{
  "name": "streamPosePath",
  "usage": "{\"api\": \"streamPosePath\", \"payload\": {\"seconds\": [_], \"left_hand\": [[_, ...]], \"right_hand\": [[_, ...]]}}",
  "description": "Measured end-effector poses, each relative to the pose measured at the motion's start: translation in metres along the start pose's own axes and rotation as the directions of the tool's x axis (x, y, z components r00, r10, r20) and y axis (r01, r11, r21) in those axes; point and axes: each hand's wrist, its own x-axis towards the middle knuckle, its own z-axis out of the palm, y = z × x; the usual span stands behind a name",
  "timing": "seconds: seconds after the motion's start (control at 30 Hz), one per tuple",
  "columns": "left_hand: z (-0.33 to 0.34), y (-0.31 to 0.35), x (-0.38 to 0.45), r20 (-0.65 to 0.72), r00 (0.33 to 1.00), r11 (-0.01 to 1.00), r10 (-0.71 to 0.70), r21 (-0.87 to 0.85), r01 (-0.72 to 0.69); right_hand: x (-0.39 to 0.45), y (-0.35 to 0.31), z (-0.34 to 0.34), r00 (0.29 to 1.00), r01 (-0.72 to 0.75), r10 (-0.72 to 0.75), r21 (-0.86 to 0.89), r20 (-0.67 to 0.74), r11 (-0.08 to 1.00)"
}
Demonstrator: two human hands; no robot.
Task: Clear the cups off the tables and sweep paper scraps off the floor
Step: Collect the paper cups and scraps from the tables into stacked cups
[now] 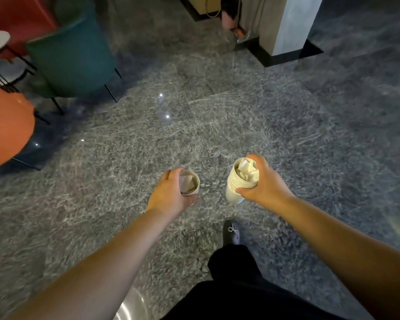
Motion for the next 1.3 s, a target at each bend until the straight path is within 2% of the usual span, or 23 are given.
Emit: {"api": "streamPosePath", "payload": {"seconds": [0.37,0.67,0.93,1.3], "left_hand": [[-0.055,0.056,0.251,-0.066,0.997,0.999,-0.031,-0.016,0.03],[-0.091,0.04,0.438,-0.048,0.996,0.998,-0.07,-0.004,0.07],[-0.143,0.033,0.645,-0.021,0.999,1.0,-0.027,-0.003,0.027],[-0.187,0.08,0.888,-0.03,0.997,0.997,0.076,0.0,-0.076]], "right_hand": [[0.267,-0.044,-0.084,0.999,0.048,-0.048,-0.037,0.011,0.998],[0.449,-0.065,-0.092,1.0,0.018,-0.018,-0.03,0.003,0.999],[0.633,-0.113,-0.105,0.996,-0.02,0.02,-0.006,-0.082,1.0],[0.863,-0.131,-0.152,0.986,-0.047,0.053,0.043,-0.158,0.998]]}}
